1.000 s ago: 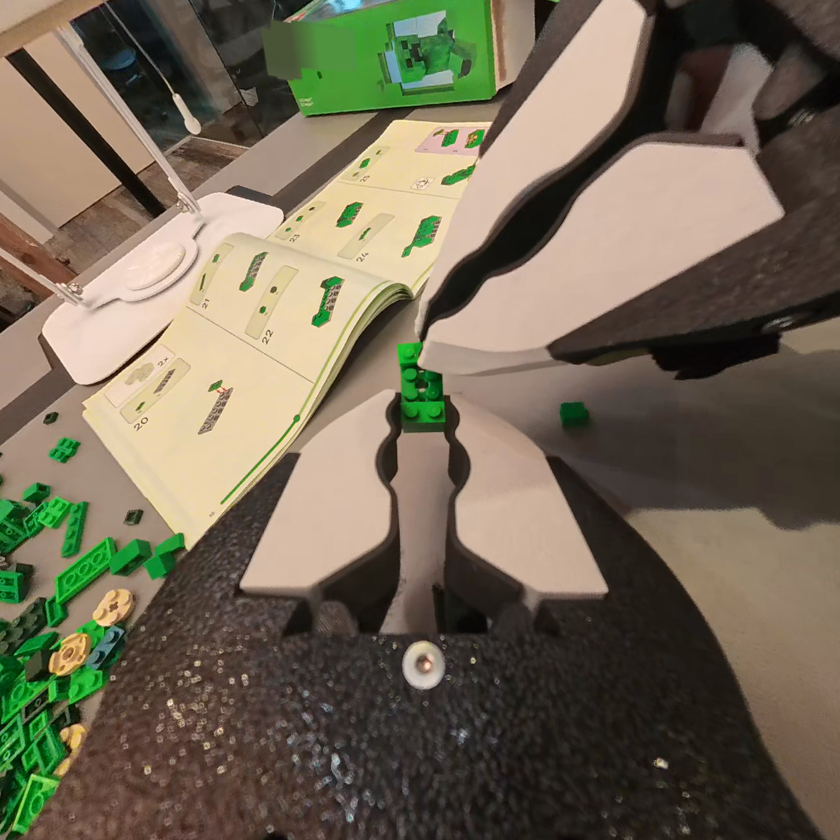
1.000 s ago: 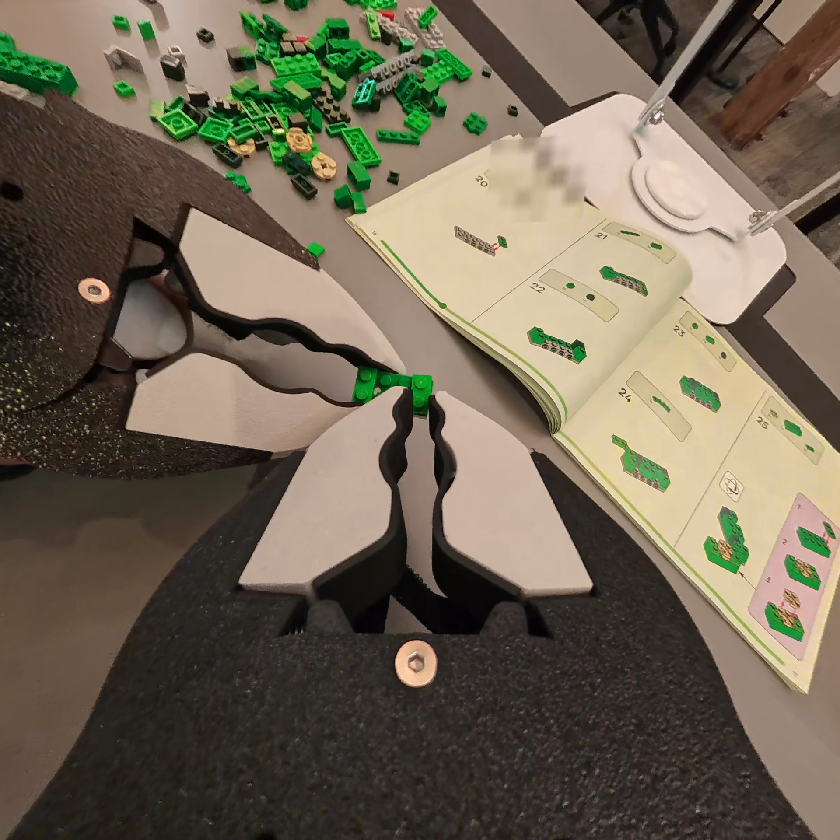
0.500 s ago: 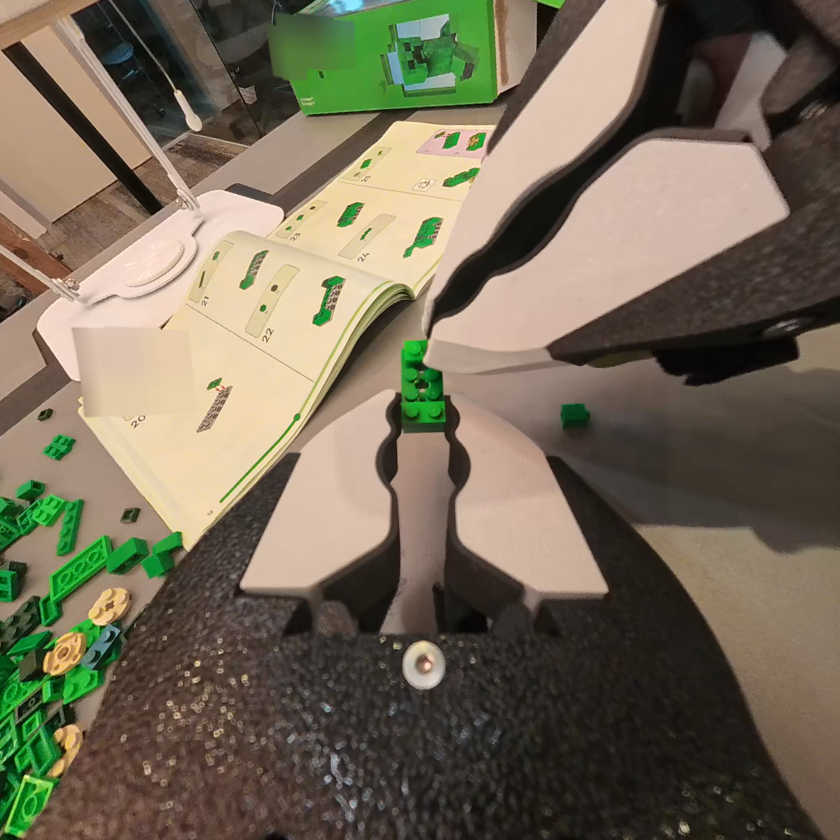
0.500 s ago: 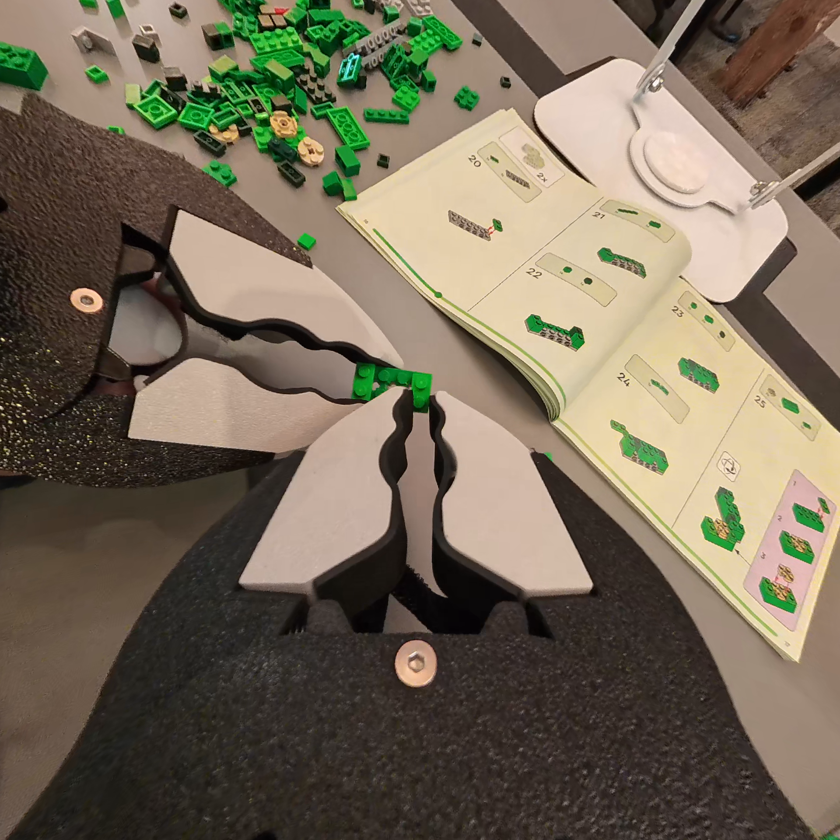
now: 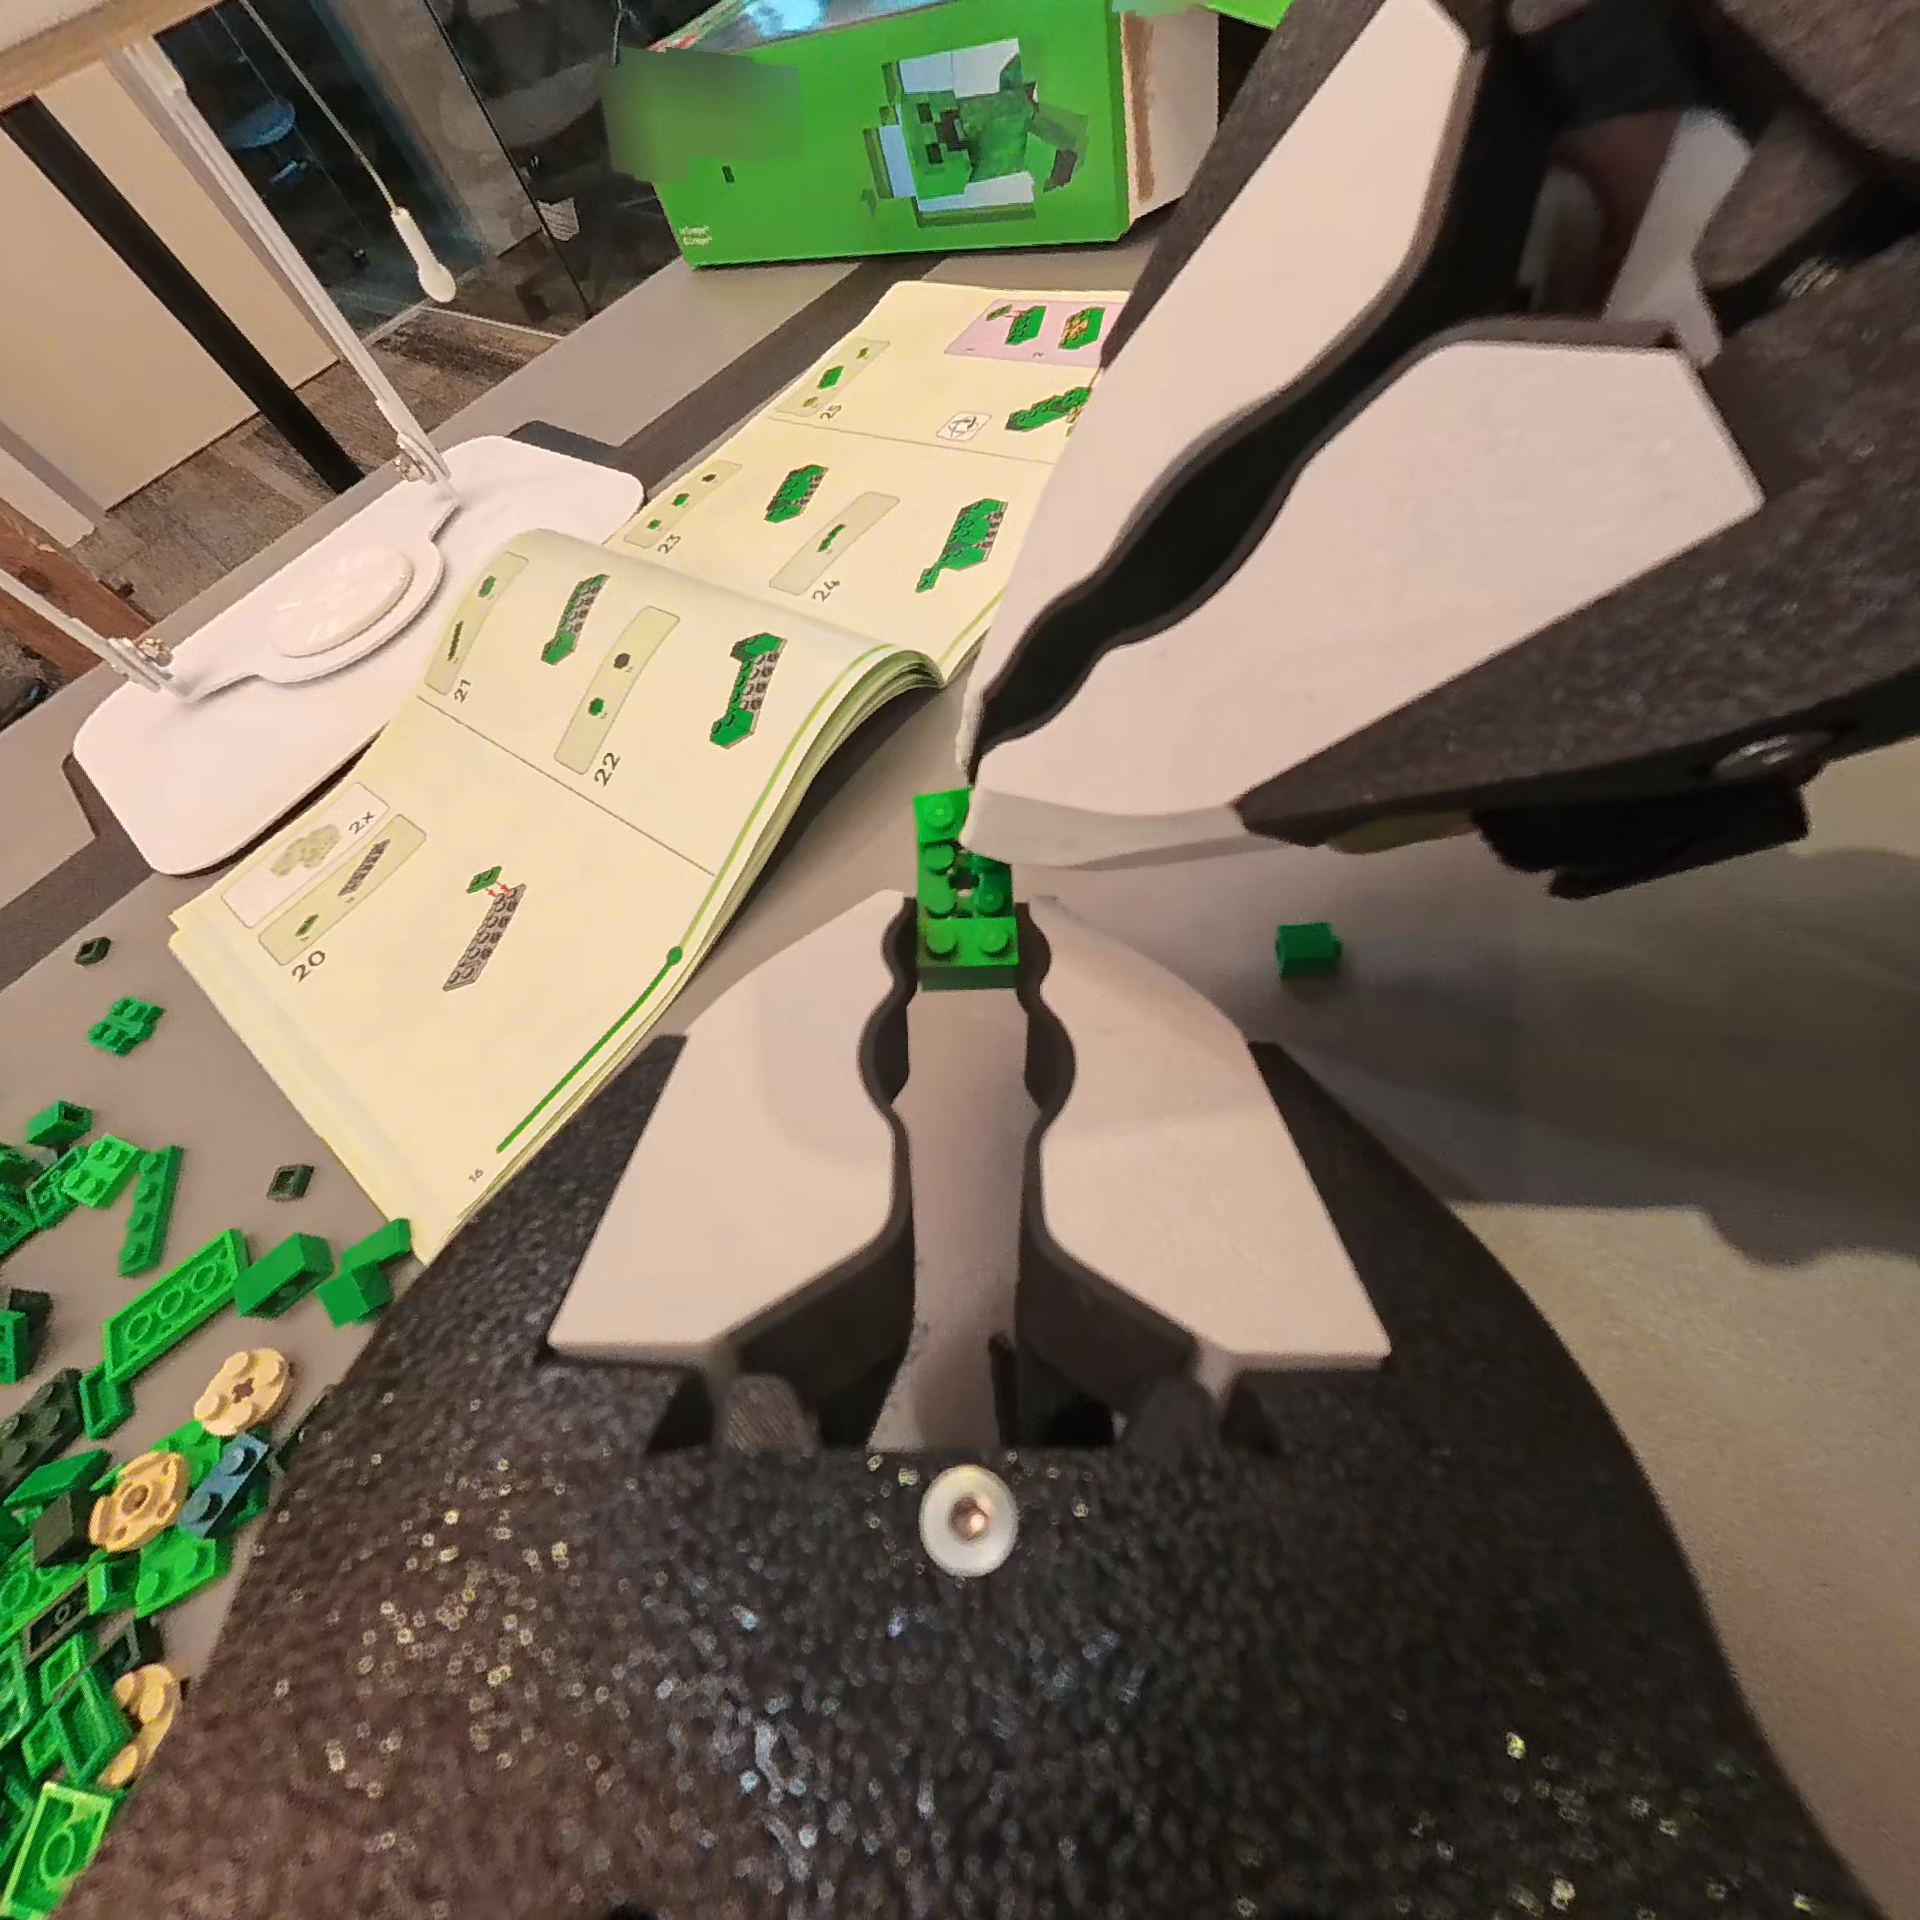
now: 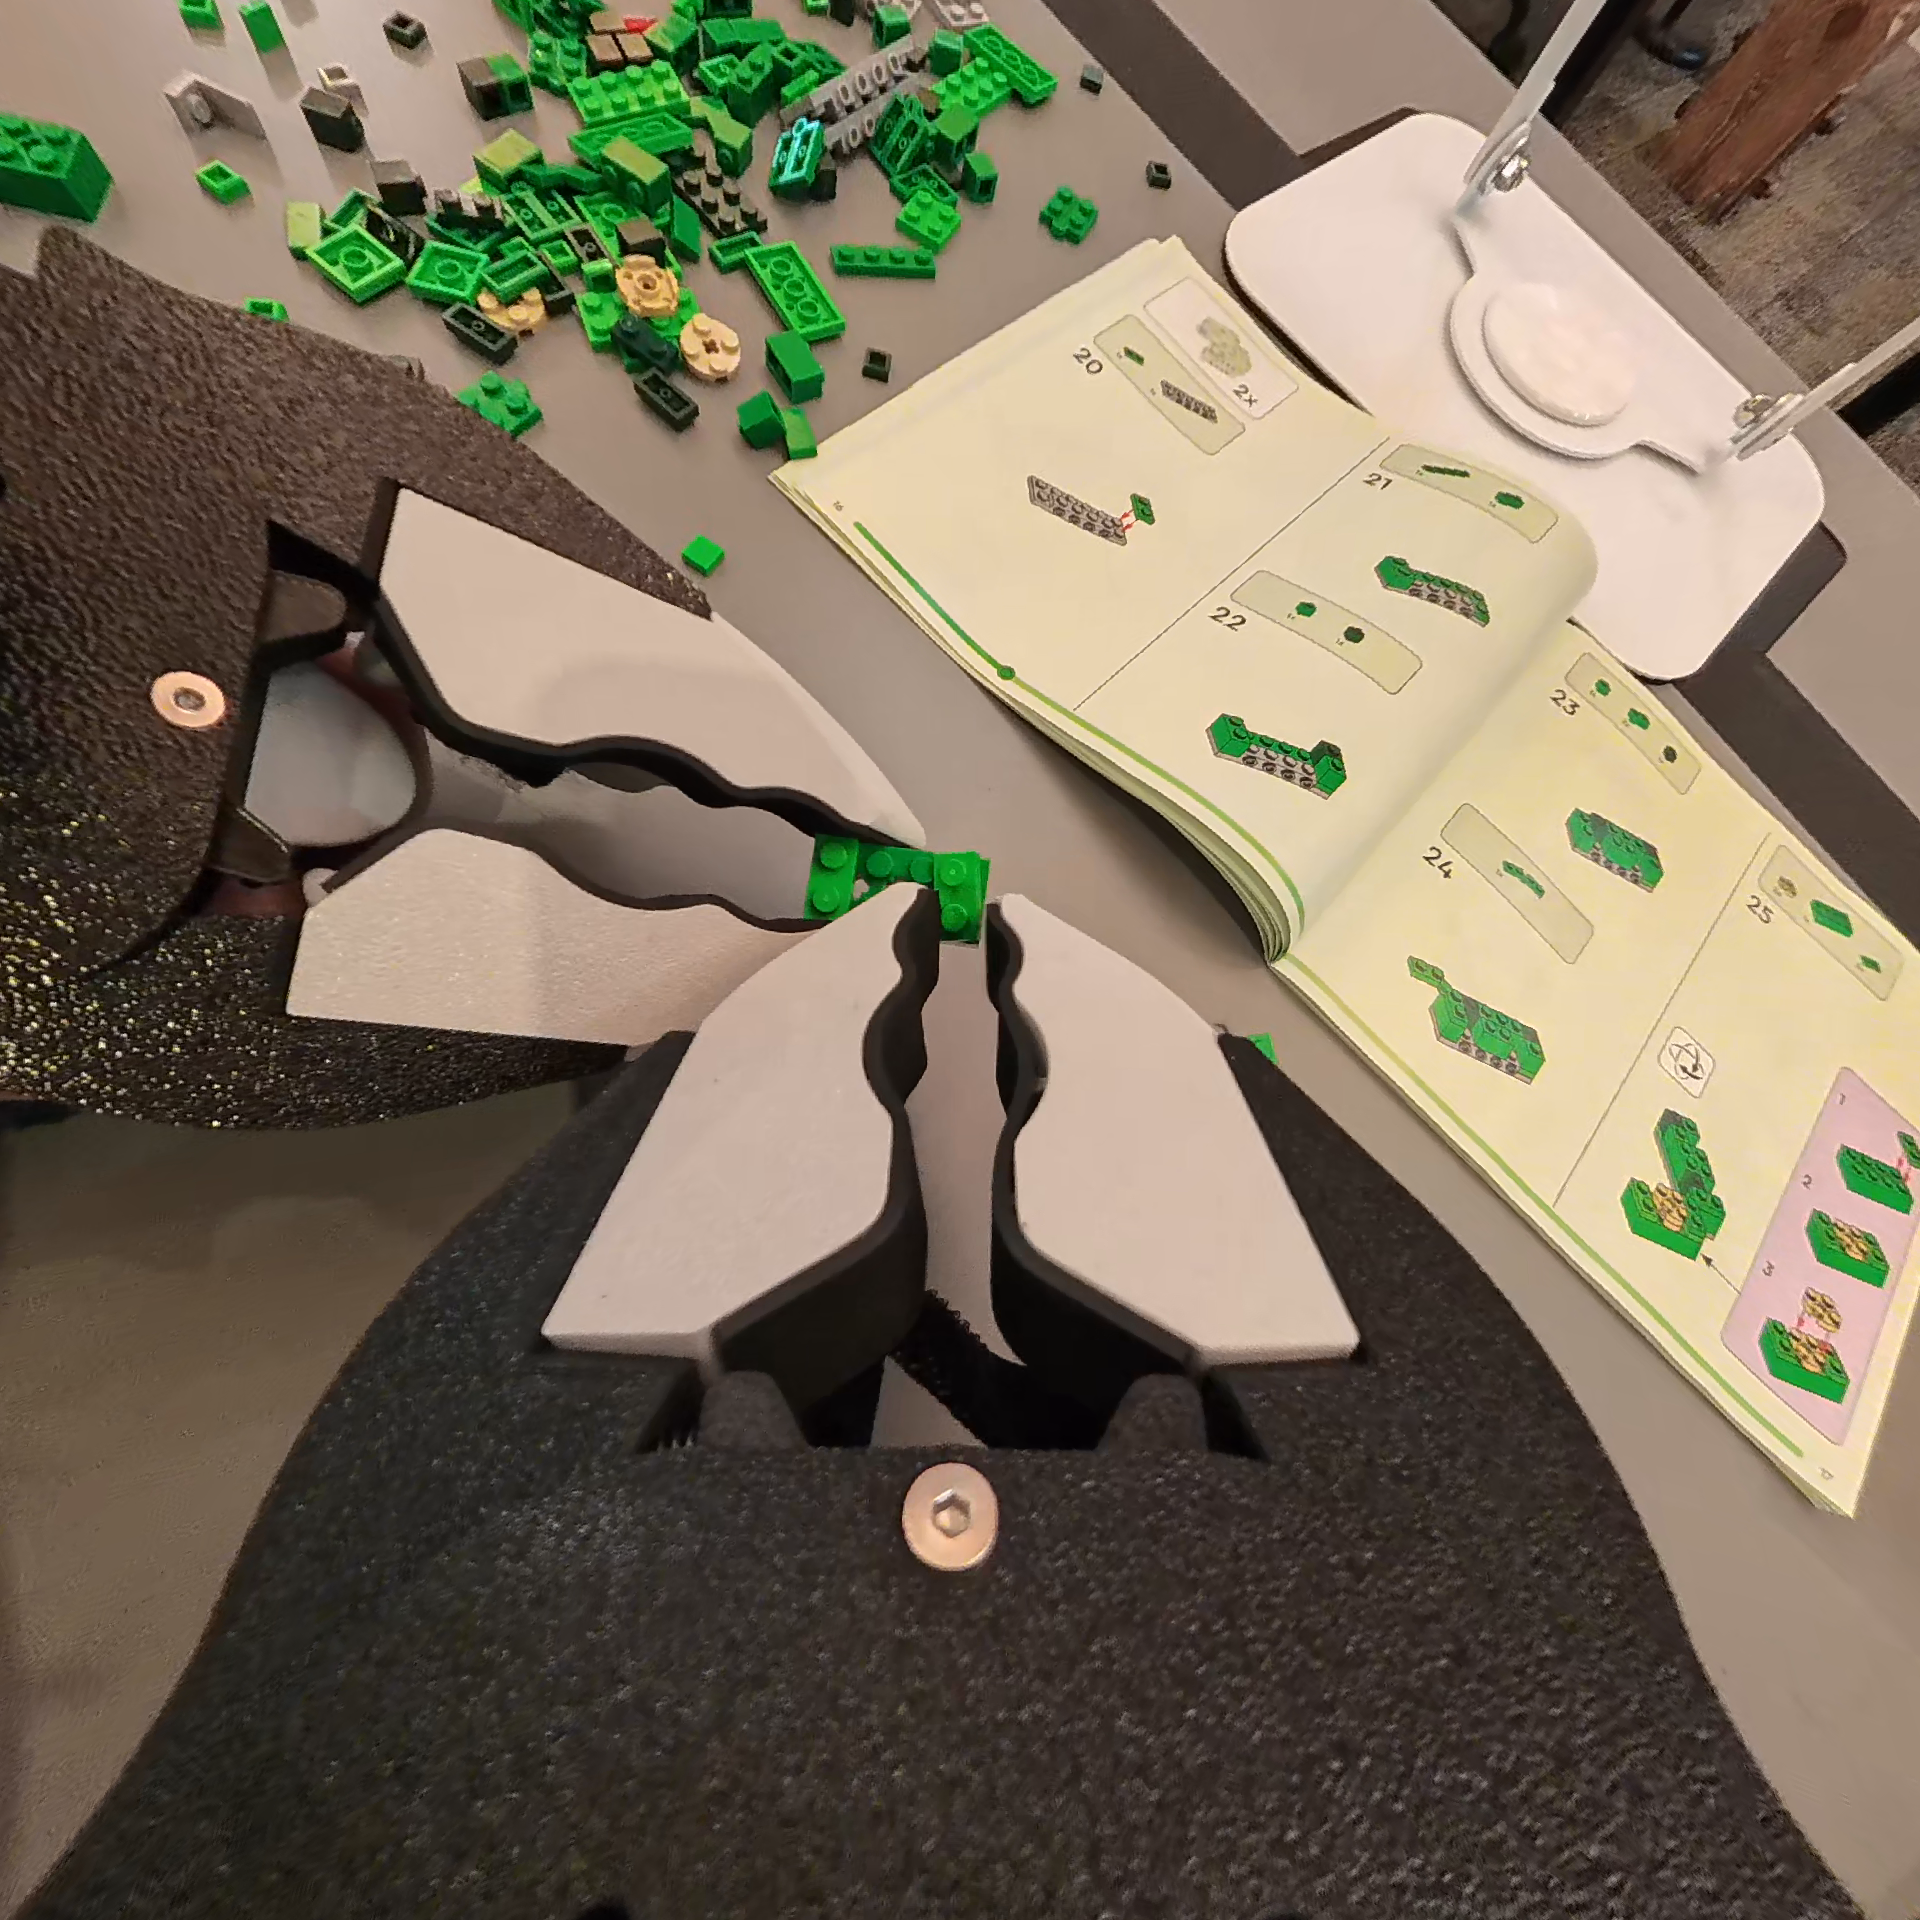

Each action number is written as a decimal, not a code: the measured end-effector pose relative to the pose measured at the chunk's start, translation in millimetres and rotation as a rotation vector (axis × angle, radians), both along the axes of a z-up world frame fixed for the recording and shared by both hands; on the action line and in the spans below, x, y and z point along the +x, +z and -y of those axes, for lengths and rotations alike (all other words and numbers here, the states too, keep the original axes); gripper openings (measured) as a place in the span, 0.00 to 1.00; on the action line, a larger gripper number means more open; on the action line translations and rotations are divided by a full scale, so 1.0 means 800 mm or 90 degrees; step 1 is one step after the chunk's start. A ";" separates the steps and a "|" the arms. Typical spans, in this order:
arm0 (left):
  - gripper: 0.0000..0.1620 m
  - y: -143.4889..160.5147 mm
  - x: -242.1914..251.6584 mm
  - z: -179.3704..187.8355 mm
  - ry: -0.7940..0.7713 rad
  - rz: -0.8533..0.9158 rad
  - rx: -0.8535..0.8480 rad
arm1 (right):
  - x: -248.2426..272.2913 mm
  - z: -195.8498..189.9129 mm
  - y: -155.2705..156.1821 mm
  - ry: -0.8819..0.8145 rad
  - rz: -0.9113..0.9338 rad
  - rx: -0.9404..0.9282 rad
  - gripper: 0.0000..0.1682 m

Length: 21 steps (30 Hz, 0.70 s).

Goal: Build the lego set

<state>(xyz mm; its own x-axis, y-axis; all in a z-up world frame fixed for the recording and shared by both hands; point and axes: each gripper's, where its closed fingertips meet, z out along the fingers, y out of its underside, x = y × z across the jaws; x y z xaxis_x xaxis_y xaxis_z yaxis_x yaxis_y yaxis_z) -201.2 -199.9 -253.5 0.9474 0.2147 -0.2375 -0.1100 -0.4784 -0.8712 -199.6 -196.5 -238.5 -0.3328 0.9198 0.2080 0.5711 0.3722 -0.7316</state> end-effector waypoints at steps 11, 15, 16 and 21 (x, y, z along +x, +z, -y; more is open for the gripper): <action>0.10 0.000 0.001 0.000 -0.005 -0.001 -0.002 | 0.000 -0.003 -0.001 -0.007 0.005 -0.004 0.07; 0.10 0.000 0.001 0.000 -0.004 0.001 -0.002 | 0.001 -0.004 -0.001 -0.008 0.006 -0.002 0.08; 0.10 0.000 0.001 0.000 -0.004 0.001 -0.002 | 0.001 -0.004 -0.001 -0.009 0.006 -0.002 0.09; 0.10 0.000 0.001 0.000 -0.004 0.003 -0.002 | 0.002 -0.004 -0.002 -0.014 0.011 -0.016 0.12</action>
